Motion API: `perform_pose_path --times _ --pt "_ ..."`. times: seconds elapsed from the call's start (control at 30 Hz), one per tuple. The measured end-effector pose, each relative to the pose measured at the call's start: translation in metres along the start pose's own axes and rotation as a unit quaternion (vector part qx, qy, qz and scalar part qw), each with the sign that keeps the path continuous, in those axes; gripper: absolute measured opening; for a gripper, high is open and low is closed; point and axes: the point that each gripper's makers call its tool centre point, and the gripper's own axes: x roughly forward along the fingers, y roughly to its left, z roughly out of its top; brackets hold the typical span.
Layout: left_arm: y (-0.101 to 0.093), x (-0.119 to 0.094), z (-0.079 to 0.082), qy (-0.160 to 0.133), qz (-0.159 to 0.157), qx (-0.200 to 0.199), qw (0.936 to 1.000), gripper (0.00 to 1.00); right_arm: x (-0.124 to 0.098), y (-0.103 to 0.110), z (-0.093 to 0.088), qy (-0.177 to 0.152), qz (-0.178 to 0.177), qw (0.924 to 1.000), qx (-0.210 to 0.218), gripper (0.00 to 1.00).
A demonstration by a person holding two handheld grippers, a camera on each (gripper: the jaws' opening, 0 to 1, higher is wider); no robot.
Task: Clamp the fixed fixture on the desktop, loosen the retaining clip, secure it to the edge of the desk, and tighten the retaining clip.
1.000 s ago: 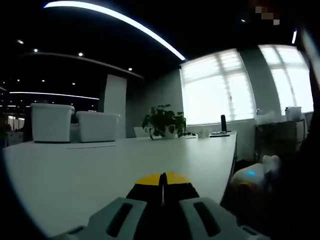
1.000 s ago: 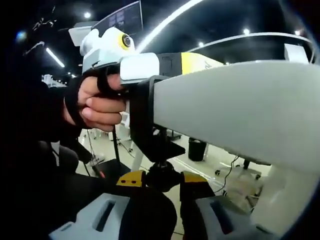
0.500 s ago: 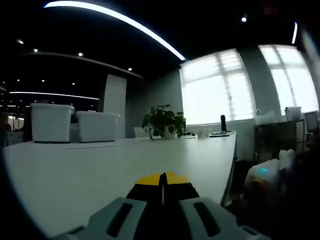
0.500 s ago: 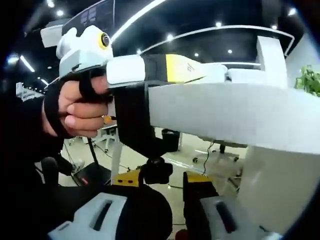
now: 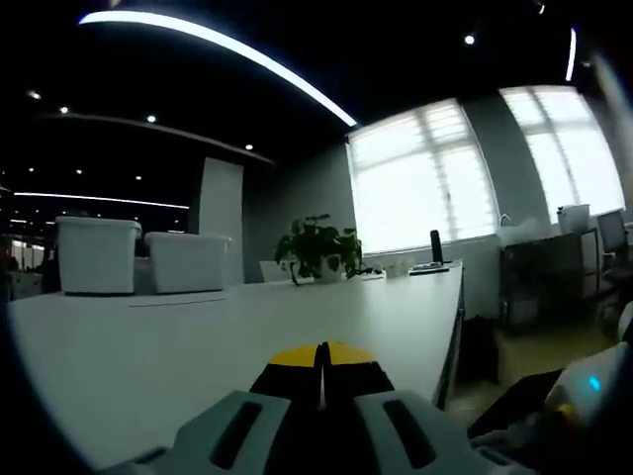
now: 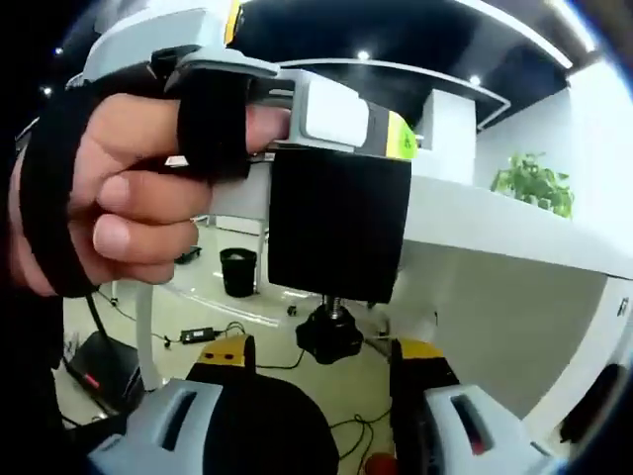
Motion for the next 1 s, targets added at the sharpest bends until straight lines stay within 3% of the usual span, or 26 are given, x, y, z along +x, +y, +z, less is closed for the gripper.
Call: perform_pose_path --times 0.13,0.33,0.47,0.6,0.73,0.93,1.0 --pt "0.000 -0.001 0.001 -0.002 -0.001 0.002 1.0000 0.01 0.005 -0.003 0.000 0.003 -0.008 1.0000 0.002 0.51" --pt "0.000 -0.001 0.001 -0.002 -0.001 0.002 1.0000 0.01 0.010 -0.006 -0.001 0.008 -0.011 0.9998 0.014 0.39" --pt "-0.001 -0.001 0.001 -0.001 -0.001 0.002 1.0000 0.01 0.010 -0.005 -0.001 0.008 -0.013 0.9998 0.010 0.26" --pt "-0.001 -0.001 0.001 0.000 -0.001 0.000 1.0000 0.01 0.010 -0.005 0.000 0.005 -0.008 0.9999 0.007 0.25" --pt "-0.002 0.000 0.001 0.003 -0.001 -0.002 1.0000 0.01 0.011 -0.005 0.002 -0.003 0.052 0.9977 -0.043 0.25" --pt "-0.001 0.000 -0.001 0.010 -0.001 -0.010 0.9999 0.01 0.010 0.001 0.001 -0.009 0.147 0.9883 -0.037 0.24" --pt "0.000 0.000 -0.002 0.011 0.002 -0.011 0.9999 0.01 0.010 0.003 0.002 -0.010 0.184 0.9818 -0.047 0.24"
